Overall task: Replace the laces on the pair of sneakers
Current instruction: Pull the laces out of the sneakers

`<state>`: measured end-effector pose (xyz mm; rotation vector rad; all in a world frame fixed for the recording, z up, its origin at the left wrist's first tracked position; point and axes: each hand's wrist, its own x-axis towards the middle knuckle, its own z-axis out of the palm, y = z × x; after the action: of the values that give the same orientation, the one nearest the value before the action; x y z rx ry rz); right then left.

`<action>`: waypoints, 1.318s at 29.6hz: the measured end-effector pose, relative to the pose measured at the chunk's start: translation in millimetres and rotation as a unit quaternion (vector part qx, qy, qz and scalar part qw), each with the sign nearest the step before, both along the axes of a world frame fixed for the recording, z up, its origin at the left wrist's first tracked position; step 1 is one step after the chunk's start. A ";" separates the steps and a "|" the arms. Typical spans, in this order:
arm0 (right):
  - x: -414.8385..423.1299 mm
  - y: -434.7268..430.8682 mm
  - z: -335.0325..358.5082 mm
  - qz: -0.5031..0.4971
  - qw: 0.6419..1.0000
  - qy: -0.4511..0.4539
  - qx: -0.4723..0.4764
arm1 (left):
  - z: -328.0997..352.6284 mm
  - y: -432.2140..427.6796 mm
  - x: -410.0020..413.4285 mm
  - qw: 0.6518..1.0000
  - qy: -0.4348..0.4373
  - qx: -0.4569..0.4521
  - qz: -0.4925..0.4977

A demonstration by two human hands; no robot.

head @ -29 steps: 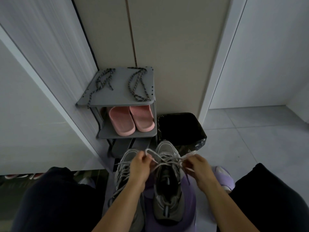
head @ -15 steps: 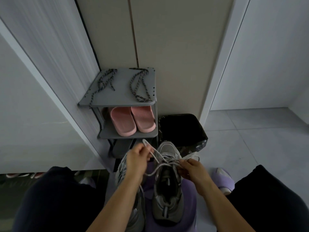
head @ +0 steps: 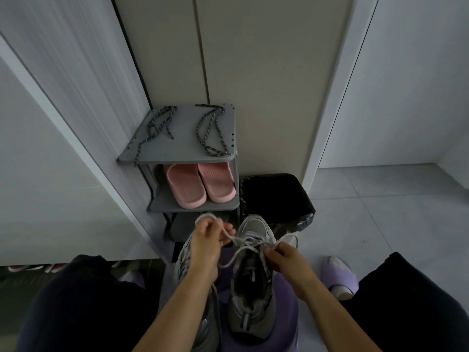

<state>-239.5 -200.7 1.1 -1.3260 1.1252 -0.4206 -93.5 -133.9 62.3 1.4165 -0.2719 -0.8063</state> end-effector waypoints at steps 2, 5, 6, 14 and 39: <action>1.2 0.0 -1.0 -0.015 1.000 -0.001 0.005 | 14.2 0.5 12.0 0.997 0.012 -0.061 0.054; 3.7 0.5 3.0 -0.050 0.998 -0.022 0.027 | 15.3 3.3 19.5 0.998 -0.056 -0.024 0.013; 4.3 0.5 2.7 -0.054 0.998 -0.024 0.018 | 10.0 4.3 15.3 0.994 -0.099 0.025 -0.034; -2.3 -9.5 16.9 -0.209 0.970 -0.119 0.042 | -55.4 17.5 -19.8 0.903 -0.291 0.250 -0.195; -21.8 22.1 20.8 -0.049 0.995 0.065 -0.058 | -48.2 56.5 -48.1 0.936 -0.188 0.215 -0.207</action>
<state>-261.3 -178.5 21.9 -1.4201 1.2938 -0.4843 -141.6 -77.5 14.1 1.9663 -0.7425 -0.9686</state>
